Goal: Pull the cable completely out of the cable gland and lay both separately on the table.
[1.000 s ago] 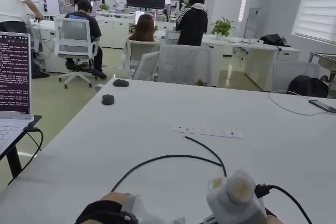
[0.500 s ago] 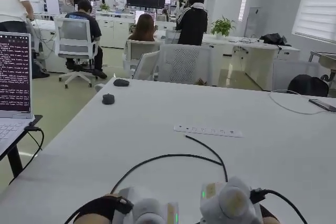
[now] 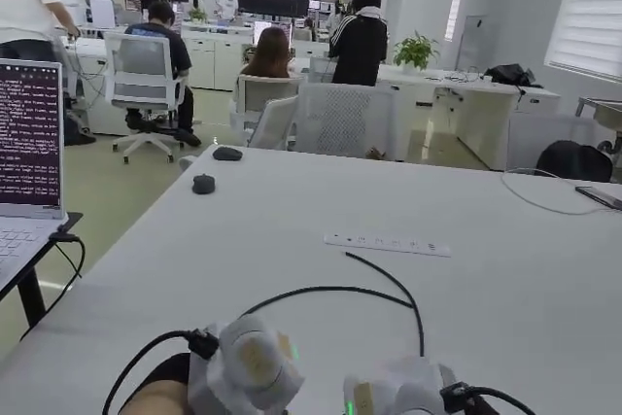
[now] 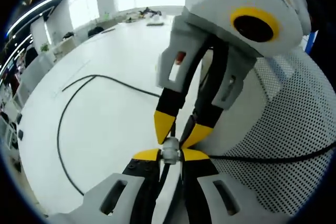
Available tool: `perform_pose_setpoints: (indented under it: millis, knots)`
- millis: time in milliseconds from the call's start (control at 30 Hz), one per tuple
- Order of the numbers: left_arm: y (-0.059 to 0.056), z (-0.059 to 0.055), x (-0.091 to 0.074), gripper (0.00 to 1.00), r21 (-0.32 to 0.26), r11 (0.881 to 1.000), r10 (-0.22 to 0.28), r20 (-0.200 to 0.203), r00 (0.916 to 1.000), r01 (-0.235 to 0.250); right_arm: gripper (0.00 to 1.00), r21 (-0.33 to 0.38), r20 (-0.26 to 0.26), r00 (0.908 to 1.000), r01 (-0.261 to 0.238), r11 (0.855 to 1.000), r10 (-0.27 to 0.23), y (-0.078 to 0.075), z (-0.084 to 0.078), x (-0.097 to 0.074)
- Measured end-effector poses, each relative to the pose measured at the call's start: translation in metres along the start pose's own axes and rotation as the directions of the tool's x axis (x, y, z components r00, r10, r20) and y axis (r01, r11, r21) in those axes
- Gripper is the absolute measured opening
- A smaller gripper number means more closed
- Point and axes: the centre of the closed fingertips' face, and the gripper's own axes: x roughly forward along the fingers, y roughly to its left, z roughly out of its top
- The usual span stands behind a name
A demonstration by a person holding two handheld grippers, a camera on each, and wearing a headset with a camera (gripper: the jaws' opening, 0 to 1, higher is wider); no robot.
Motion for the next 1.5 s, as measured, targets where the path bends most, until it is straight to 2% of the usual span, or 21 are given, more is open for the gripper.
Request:
perform_pose_setpoints:
  millis: [67,133,200,300,400,433,467,500,567,633,767,833,900,933,967,1067,1133,1267,1367,1400,1500]
  knots:
    - [0.001,-0.006,0.003,0.15,0.138,0.990,0.044,-0.066,0.9969,-0.034,0.14,0.095,-0.001,0.9986,-0.052,0.994,0.053,0.004,-0.007,0.000]
    - [-0.002,-0.009,0.006,0.16,0.241,0.970,0.064,-0.104,0.9925,-0.038,0.20,0.123,0.000,0.9986,-0.053,0.991,0.053,0.002,-0.011,-0.001]
    - [-0.007,-0.005,0.008,0.16,0.296,0.955,0.061,-0.102,0.9929,-0.029,0.21,0.138,0.003,0.9985,-0.054,0.989,0.054,0.000,-0.012,-0.003]
    - [-0.009,0.003,0.008,0.16,0.382,0.923,0.090,-0.089,0.9920,-0.049,0.20,0.207,0.052,0.9953,-0.091,0.974,0.082,0.003,-0.009,-0.003]
    - [-0.006,0.007,0.007,0.16,0.478,0.875,0.140,-0.092,0.9858,-0.080,0.17,0.231,0.046,0.9953,-0.093,0.968,0.085,0.002,-0.012,-0.004]
    - [-0.006,0.008,0.007,0.16,0.482,0.872,0.143,-0.084,0.9861,-0.085,0.18,0.229,0.043,0.9958,-0.088,0.970,0.080,0.002,-0.012,-0.004]
    - [-0.006,0.010,0.006,0.16,0.503,0.859,0.150,-0.078,0.9857,-0.091,0.18,0.235,0.045,0.9958,-0.089,0.968,0.080,0.001,-0.013,-0.005]
    - [-0.007,0.011,0.006,0.16,0.513,0.854,0.151,-0.076,0.9856,-0.091,0.17,0.250,0.052,0.9954,-0.090,0.964,0.080,0.001,-0.012,-0.005]
    - [-0.009,0.013,0.006,0.16,0.529,0.843,0.154,-0.068,0.9857,-0.095,0.17,0.277,0.086,0.9925,-0.107,0.955,0.086,0.000,-0.007,-0.007]
    - [-0.007,0.014,0.006,0.16,0.566,0.819,0.170,-0.075,0.9826,-0.098,0.17,0.291,0.080,0.9932,-0.105,0.951,0.085,0.000,-0.009,-0.006]
    - [-0.011,0.012,0.009,0.16,0.583,0.809,0.161,-0.086,0.9832,-0.081,0.12,0.282,0.065,0.9940,-0.103,0.954,0.088,0.002,-0.012,-0.006]
    - [-0.009,0.012,0.009,0.16,0.568,0.819,0.160,-0.087,0.9834,-0.083,0.12,0.270,0.058,0.9953,-0.091,0.959,0.078,0.002,-0.012,-0.007]
    - [-0.007,0.012,0.008,0.16,0.502,0.860,0.147,-0.076,0.9862,-0.090,0.12,0.219,0.047,0.9972,-0.067,0.974,0.058,0.000,-0.011,-0.007]
    - [-0.008,0.013,0.007,0.16,0.441,0.893,0.130,-0.066,0.9892,-0.088,0.12,0.213,0.044,0.9974,-0.065,0.975,0.057,0.001,-0.011,-0.007]
    - [-0.008,0.013,0.006,0.16,0.377,0.923,0.107,-0.053,0.9929,-0.079,0.12,0.165,0.038,0.9979,-0.058,0.985,0.053,0.001,-0.011,-0.007]
    - [-0.007,0.012,0.005,0.16,0.221,0.974,0.044,-0.014,0.9989,-0.040,0.12,0.093,0.017,0.9989,-0.044,0.995,0.043,0.003,-0.010,-0.007]
    - [-0.006,0.010,0.004,0.16,0.154,0.988,0.028,-0.002,0.9996,-0.027,0.12,0.049,0.013,0.9994,-0.033,0.998,0.033,0.003,-0.008,-0.006]
    - [-0.006,0.008,0.004,0.15,0.027,1.000,-0.009,0.016,0.9998,0.008,0.12,-0.042,-0.009,0.9998,-0.020,0.999,0.019,0.004,-0.007,-0.005]
    - [-0.005,0.008,0.001,0.15,-0.100,0.994,-0.045,0.046,0.9979,0.050,0.11,-0.083,-0.010,0.9998,-0.016,0.996,0.016,0.006,-0.006,-0.005]
    - [-0.005,0.010,0.000,0.15,-0.121,0.991,-0.055,0.061,0.9966,0.062,0.12,-0.084,-0.009,0.9998,-0.018,0.996,0.017,0.005,-0.005,-0.006]
    - [-0.004,0.008,-0.001,0.15,-0.128,0.990,-0.049,0.062,0.9969,0.057,0.12,-0.063,0.003,0.9999,-0.015,0.998,0.015,0.003,-0.004,-0.005]
